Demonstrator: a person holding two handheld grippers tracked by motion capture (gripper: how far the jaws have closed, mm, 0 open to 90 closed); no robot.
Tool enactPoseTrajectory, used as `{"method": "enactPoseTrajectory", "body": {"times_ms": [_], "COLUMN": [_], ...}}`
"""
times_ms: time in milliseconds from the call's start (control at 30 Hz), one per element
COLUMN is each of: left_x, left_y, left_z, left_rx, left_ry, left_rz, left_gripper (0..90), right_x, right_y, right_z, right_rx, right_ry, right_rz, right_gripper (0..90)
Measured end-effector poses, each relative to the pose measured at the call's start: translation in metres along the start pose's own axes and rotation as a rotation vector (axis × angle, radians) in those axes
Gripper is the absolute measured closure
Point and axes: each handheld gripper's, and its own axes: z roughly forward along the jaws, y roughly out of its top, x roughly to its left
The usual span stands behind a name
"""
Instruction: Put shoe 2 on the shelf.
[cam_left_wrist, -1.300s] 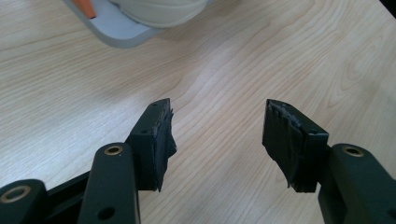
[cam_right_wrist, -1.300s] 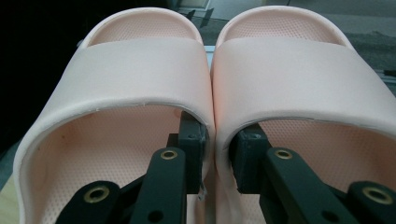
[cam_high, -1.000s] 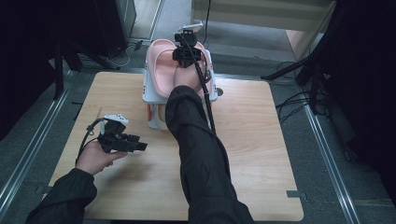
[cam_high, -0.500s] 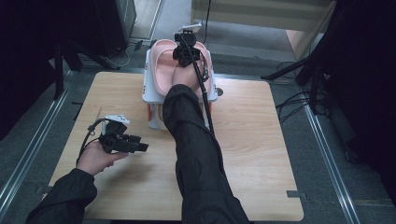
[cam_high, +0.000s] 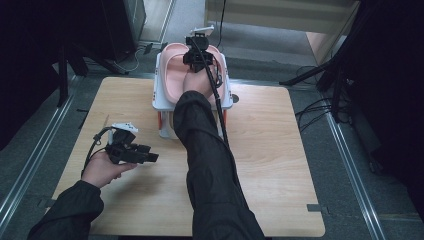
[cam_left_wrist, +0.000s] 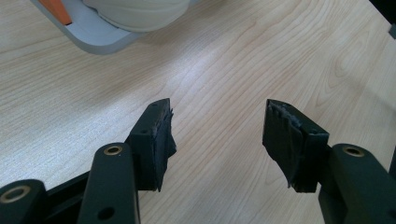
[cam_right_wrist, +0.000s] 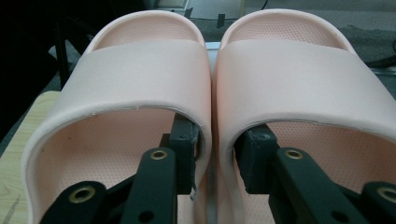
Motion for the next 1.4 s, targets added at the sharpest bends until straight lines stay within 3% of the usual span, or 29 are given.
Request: {"method": "enactPoseTrajectory", "body": {"times_ms": [433, 667, 900, 1067, 1400], "left_x": [0.001, 0.0, 0.001, 0.002, 0.001], "left_y": [0.0, -0.001, -0.003, -0.003, -0.005], "left_z": [0.001, 0.001, -0.001, -0.001, -0.004], "left_rx": [0.01, 0.012, 0.011, 0.012, 0.02], "left_ry": [0.005, 0.014, 0.018, 0.022, 0.035], "left_rz": [0.002, 0.007, 0.002, -0.001, 0.011], "left_gripper": [42.1, 42.1, 42.0, 42.0, 41.8], "right_x": [-0.001, -0.003, -0.009, -0.012, -0.027], "right_y": [-0.004, -0.006, -0.006, -0.007, -0.01], "right_z": [-0.002, -0.009, -0.016, -0.023, -0.038], "right_rx": [-0.007, -0.018, -0.007, -0.006, 0.005], "right_ry": [0.036, 0.083, 0.137, 0.162, 0.251], "right_rz": [-0.026, -0.015, 0.007, -0.012, -0.001], "right_gripper": [58.2, 50.4, 49.2, 47.9, 48.6]}}
